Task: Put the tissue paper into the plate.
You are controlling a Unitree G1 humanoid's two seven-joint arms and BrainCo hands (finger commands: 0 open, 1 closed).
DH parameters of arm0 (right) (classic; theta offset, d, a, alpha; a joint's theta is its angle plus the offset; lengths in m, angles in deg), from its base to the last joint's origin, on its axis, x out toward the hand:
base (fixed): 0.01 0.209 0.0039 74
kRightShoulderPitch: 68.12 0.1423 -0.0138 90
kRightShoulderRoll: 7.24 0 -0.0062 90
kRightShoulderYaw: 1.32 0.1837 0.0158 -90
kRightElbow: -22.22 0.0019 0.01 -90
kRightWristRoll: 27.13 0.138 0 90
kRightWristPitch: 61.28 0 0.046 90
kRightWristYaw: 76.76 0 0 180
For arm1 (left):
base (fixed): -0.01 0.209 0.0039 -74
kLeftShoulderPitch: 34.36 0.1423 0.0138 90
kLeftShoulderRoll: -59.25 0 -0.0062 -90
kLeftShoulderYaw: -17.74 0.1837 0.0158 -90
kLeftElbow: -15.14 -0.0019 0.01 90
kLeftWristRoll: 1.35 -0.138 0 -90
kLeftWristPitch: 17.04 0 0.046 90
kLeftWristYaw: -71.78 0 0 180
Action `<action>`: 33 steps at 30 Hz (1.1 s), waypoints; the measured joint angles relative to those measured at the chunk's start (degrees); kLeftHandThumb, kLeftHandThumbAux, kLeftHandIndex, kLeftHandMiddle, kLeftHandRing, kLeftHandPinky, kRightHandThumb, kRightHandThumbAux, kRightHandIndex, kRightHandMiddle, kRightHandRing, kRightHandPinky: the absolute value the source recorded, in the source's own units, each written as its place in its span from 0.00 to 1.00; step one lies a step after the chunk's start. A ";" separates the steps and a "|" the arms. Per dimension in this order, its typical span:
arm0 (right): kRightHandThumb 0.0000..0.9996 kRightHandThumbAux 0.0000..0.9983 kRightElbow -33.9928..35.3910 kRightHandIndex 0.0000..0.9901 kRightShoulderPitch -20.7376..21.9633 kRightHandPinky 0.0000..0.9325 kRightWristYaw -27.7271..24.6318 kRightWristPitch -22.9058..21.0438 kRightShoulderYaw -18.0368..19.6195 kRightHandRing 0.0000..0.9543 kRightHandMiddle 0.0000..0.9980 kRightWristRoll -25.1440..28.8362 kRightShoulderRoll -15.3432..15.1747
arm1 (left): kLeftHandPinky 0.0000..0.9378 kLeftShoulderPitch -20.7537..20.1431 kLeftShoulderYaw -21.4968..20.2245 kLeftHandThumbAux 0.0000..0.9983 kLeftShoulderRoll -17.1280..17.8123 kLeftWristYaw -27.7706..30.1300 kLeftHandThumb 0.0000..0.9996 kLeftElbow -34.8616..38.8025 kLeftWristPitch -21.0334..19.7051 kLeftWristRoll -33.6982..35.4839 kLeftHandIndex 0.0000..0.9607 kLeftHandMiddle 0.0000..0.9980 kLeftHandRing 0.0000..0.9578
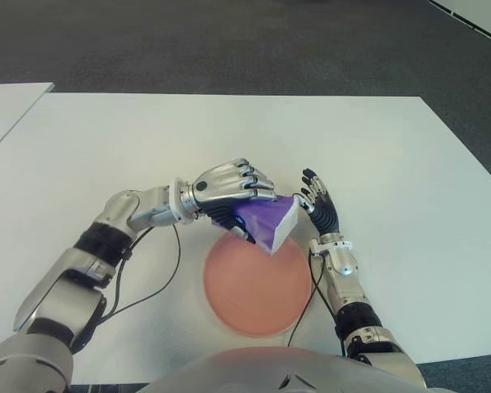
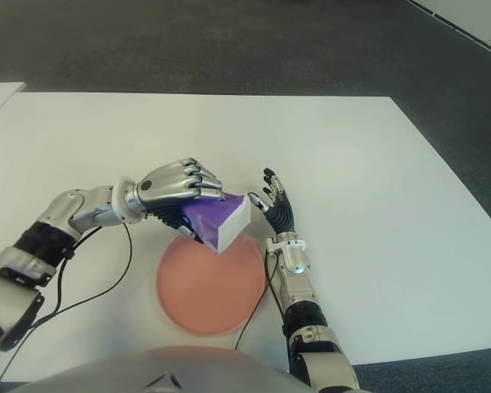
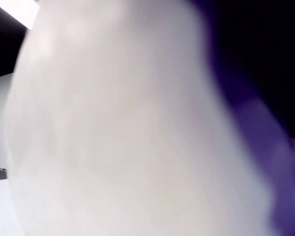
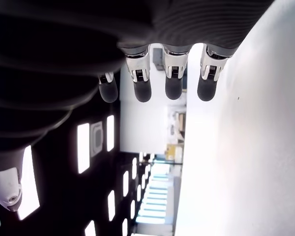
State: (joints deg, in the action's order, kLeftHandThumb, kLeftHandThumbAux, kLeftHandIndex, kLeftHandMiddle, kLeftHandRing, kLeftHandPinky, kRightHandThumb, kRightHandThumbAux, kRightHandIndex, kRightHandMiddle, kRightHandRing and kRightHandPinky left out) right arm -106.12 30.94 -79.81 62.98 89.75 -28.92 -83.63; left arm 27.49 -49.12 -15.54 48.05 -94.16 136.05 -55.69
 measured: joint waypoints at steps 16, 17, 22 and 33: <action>0.00 0.51 -0.73 0.00 0.45 0.00 0.09 0.00 0.05 0.00 0.00 -0.03 -0.03 | 0.93 2.88 -0.41 0.68 3.85 -0.14 0.79 8.93 -1.92 -5.37 0.44 0.71 0.90; 0.00 0.51 -0.78 0.00 0.50 0.00 0.10 0.00 0.06 0.00 0.00 -0.03 -0.02 | 0.94 2.89 -0.41 0.69 4.12 -0.14 0.76 9.51 -2.22 -6.03 0.45 0.77 0.91; 0.00 0.53 -0.66 0.00 0.48 0.00 0.38 -0.11 0.10 0.00 0.00 -0.02 0.10 | 0.95 3.02 -0.25 0.70 5.05 -1.14 0.72 11.32 -2.98 -8.84 0.46 0.88 0.92; 0.00 0.52 -0.98 0.00 0.70 0.00 0.15 -0.16 0.21 0.00 0.00 0.10 0.09 | 0.91 4.52 0.87 0.70 5.47 -5.85 0.72 13.03 -2.11 -11.48 0.46 0.84 0.89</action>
State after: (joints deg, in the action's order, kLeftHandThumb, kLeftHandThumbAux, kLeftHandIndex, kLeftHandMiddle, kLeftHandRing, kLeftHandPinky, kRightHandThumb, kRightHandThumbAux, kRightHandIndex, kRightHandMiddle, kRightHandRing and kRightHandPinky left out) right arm -107.09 31.64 -79.66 62.82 89.96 -28.82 -83.55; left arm 32.00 -48.24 -10.07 42.20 -81.12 133.95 -67.17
